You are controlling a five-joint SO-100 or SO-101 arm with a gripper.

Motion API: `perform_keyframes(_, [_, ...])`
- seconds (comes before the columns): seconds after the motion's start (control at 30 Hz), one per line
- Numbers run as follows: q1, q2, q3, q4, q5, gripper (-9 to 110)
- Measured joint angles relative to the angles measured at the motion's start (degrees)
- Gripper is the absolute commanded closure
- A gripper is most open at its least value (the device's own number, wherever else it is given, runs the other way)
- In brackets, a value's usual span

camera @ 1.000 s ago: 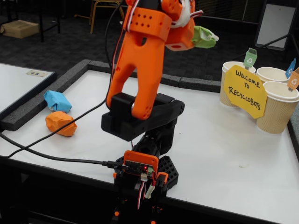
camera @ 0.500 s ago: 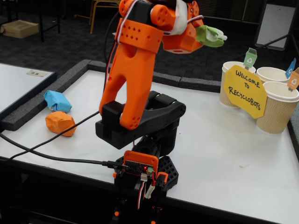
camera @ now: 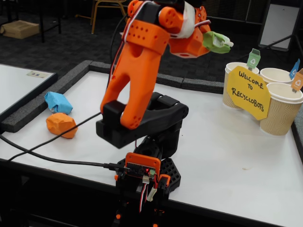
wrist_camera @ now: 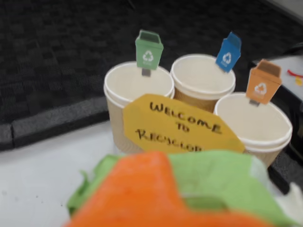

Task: Sort rubbish by color.

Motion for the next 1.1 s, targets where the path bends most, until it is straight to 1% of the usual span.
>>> perform_keyframes(0.2, [-0.2,-16.1,-6.2,-2.5,0.0,101])
perform_keyframes(0.57, [-7.2,-46.8,-29.7,-2.5,0.0,101])
perform_keyframes(0.7, [-7.7,-55.9,-37.2,-2.6,0.0,101])
perform_keyframes(1.1, [-5.0,-77.8,-46.3,-9.2,0.0,101])
